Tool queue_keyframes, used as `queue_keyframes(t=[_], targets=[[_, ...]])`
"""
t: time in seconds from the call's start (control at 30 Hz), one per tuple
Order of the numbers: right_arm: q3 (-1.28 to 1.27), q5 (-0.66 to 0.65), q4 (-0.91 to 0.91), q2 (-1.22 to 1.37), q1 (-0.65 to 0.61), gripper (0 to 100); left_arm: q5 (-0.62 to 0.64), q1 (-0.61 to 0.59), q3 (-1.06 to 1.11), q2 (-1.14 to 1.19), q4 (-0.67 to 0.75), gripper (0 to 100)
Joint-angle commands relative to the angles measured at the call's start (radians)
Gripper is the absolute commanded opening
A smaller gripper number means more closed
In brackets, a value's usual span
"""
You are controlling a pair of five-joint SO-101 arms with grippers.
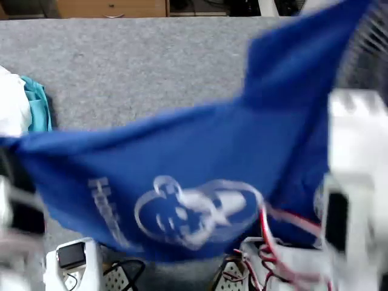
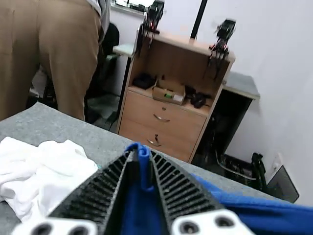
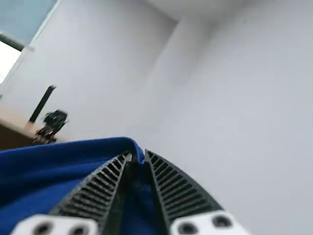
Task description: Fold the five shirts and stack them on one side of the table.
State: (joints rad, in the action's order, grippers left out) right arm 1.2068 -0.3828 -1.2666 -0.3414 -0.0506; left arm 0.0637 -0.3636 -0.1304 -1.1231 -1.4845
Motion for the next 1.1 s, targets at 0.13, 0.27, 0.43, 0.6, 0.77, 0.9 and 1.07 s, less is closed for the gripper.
queue_keyframes(t=[0.13,0.27,0.43,0.6,0.77,0.9,1.07], targets=[[-0.645,-0.011,0.4,0.022,-0.114,0.4,-0.003,0.032,0.816,0.074,0.879,2],[-0.984,-0.009,0.806,0.111,-0.114,0.4,-0.003,0.035,1.082,0.292,1.487,2],[-1.078,-0.002,1.122,0.323,-0.114,0.3,0.0,0.029,0.861,0.693,1.602,2],[-0.891,-0.002,1.137,0.562,-0.111,0.2,-0.005,0.025,0.529,1.04,1.593,2],[-0.647,-0.003,1.059,0.756,-0.108,0.2,-0.005,0.032,0.288,1.148,1.396,2],[-0.443,-0.002,0.882,0.862,-0.108,0.2,-0.005,0.035,0.212,1.168,1.292,2],[-0.228,-0.003,0.549,0.921,-0.081,0.2,-0.006,0.032,0.252,1.159,1.266,2]])
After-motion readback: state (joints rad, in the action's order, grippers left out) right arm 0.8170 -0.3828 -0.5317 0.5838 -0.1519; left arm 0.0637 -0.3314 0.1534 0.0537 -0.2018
